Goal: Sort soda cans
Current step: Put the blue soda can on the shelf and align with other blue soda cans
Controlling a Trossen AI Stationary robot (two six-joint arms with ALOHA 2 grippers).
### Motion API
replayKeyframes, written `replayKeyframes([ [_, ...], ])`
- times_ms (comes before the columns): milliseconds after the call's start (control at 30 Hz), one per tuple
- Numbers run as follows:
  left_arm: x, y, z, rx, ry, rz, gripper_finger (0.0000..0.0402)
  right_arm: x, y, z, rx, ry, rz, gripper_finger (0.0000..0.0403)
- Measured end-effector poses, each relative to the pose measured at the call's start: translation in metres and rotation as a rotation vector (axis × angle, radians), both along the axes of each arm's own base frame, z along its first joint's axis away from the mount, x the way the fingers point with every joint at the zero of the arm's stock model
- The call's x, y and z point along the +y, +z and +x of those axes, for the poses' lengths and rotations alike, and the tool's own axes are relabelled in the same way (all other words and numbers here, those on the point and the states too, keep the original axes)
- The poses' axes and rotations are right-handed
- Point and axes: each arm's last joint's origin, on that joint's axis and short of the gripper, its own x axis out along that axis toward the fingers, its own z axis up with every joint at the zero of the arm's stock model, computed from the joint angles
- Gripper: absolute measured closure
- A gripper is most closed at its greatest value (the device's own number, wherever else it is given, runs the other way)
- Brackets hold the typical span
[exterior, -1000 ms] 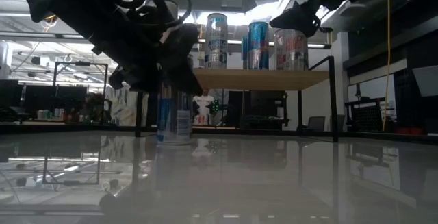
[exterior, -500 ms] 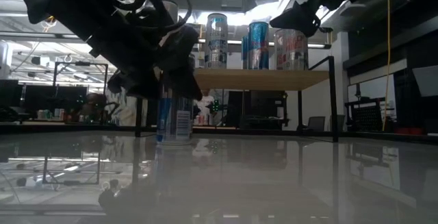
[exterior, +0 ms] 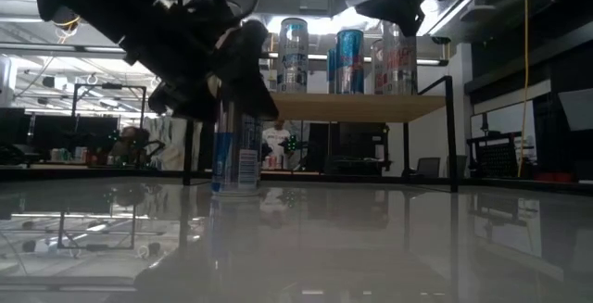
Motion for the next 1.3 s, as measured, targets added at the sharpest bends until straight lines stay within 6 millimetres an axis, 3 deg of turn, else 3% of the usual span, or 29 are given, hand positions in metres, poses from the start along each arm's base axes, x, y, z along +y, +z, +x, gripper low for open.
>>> replayKeyframes([
  [533, 0.001, 0.044, -0.011, -0.064, -0.049, 0.037, 0.0068, 0.001, 0.006, 0.009, -0.112, -0.041, 0.004, 0.0047],
  [800, 0.001, 0.078, -0.025, -0.096, -0.133, 0.076, 0.0068, 0.018, -0.003, 0.037, -0.137, -0.058, -0.045, 0.0047],
  [1067, -0.007, 0.123, -0.055, -0.134, -0.281, 0.177, 0.0068, 0.024, -0.003, 0.07, -0.116, -0.055, -0.076, 0.0047],
  [1300, -0.015, 0.142, -0.085, -0.127, -0.381, 0.202, 0.0068, 0.025, -0.013, 0.094, -0.038, -0.044, -0.112, 0.0047],
])
